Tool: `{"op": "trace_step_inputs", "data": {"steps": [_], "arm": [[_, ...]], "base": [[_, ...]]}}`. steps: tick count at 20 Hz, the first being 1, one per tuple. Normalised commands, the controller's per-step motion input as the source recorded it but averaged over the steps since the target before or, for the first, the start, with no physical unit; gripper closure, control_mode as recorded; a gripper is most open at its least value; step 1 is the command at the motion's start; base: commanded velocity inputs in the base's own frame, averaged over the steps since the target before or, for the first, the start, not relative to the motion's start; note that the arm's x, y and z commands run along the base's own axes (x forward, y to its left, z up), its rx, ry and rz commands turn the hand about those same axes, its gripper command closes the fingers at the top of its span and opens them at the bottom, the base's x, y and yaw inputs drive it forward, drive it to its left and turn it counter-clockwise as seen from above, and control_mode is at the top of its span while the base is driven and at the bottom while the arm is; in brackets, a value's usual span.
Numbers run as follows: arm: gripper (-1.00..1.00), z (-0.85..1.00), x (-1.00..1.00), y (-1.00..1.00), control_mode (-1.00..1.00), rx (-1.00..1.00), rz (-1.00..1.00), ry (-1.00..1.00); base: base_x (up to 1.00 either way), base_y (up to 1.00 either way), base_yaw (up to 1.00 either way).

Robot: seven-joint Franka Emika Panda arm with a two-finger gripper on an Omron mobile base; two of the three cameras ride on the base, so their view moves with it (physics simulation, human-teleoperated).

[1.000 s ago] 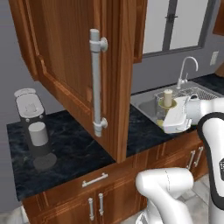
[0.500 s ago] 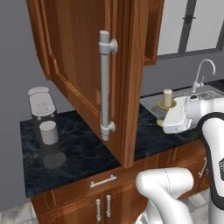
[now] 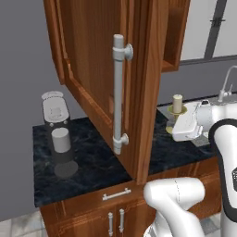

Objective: Pick the candle and candle from the dining table and place them in the open cabinet. Close the cabinet after placing the objects.

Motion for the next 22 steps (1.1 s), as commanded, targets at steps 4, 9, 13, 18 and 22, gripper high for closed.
{"op": "trace_step_inputs", "data": {"steps": [4, 9, 13, 18, 22], "arm": [[1.0, 0.0, 0.0, 0.0, 1.0, 0.0, 0.0, 0.0], [1.0, 0.0, 0.0, 0.0, 1.0, 0.0, 0.0, 0.0], [1.0, 0.0, 0.0, 0.0, 1.0, 0.0, 0.0, 0.0], [1.0, 0.0, 0.0, 0.0, 1.0, 0.0, 0.0, 0.0], [1.0, 0.0, 0.0, 0.0, 1.0, 0.0, 0.0, 0.0]], "base": [[0.36, -0.04, 0.2], [0.2, -0.02, 0.2], [0.2, 0.0, 0.21], [0.3, 0.0, 0.21], [0.29, 0.0, 0.21]]}}
